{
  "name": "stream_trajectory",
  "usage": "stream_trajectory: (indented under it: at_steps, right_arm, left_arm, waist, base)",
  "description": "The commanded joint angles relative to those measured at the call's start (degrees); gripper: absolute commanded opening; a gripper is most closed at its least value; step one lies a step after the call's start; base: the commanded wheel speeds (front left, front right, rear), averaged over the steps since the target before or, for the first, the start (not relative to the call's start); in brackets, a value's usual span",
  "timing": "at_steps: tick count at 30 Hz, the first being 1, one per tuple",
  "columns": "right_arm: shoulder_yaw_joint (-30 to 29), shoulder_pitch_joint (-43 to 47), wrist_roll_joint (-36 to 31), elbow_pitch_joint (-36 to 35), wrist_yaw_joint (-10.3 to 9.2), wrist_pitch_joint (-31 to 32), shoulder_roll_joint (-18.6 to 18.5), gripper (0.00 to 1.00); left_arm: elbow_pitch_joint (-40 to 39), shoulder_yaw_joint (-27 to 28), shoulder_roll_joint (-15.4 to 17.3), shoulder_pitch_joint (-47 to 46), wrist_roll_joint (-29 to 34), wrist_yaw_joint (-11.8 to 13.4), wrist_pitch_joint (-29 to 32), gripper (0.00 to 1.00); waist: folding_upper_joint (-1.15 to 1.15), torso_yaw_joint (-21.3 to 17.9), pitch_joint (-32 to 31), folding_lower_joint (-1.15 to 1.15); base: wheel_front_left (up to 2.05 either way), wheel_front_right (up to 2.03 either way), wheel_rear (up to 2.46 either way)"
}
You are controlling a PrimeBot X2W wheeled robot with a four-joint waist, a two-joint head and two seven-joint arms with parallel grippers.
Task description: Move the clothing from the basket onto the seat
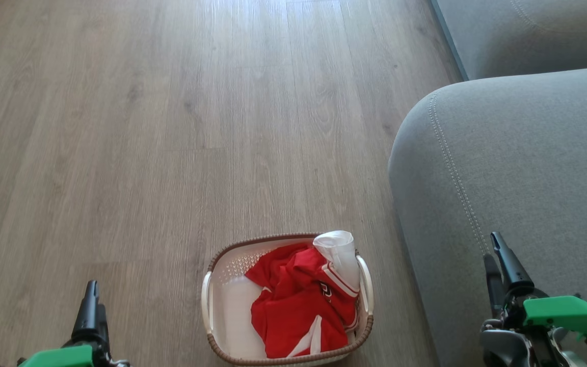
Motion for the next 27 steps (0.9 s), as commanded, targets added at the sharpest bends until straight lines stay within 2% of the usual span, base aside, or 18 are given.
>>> stream_trajectory:
  at_steps: [1,15,27]
  right_arm:
    - [-1.09,-2.09,-1.53,-2.06,0.00,-0.25,-0.33,1.00]
    - [-3.66,-1.77,-12.99,-4.08,0.00,-0.45,1.49,1.00]
    - [-5.32,-1.20,-26.93,-6.22,0.00,-0.63,3.05,1.00]
  left_arm:
    - [-2.51,0.01,0.45,-1.10,1.23,0.12,-0.70,1.00]
    - [-5.16,-1.14,0.54,-0.67,12.07,1.49,-3.08,1.00]
    - [-6.82,-2.33,0.62,0.10,23.87,2.22,-5.11,1.00]
  waist:
    - [0.00,0.02,-0.05,0.00]
    - [0.00,0.18,-0.46,0.00]
    - [0.00,0.50,-0.83,0.00]
  base:
    - [0.00,0.00,0.00]
    - [0.00,0.00,0.00]
    - [0.00,0.00,0.00]
